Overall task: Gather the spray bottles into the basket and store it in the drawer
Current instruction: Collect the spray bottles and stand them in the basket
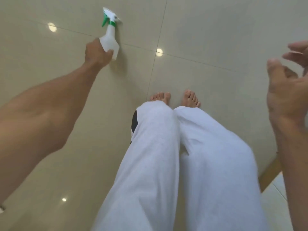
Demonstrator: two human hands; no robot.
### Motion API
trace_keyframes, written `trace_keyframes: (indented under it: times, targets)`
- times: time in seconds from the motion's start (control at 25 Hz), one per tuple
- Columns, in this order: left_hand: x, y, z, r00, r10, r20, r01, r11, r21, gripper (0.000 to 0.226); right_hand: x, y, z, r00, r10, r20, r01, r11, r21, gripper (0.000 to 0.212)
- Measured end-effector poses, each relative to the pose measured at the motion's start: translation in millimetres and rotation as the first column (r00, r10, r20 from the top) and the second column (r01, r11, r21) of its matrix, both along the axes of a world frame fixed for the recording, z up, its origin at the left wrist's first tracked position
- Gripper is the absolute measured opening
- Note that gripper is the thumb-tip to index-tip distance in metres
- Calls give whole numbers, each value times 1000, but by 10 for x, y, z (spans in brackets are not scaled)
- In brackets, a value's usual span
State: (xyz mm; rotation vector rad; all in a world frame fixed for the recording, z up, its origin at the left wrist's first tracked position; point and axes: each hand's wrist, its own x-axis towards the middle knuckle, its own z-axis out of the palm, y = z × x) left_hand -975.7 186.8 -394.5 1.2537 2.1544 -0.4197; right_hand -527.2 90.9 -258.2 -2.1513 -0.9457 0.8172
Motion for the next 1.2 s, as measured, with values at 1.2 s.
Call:
trace_keyframes:
  times: [1.2]
  targets:
    - [3791,-1401,3763,241,-595,767,765,602,227,101,471,-1740,3147,666,-652,-362,684,728,-52,26]
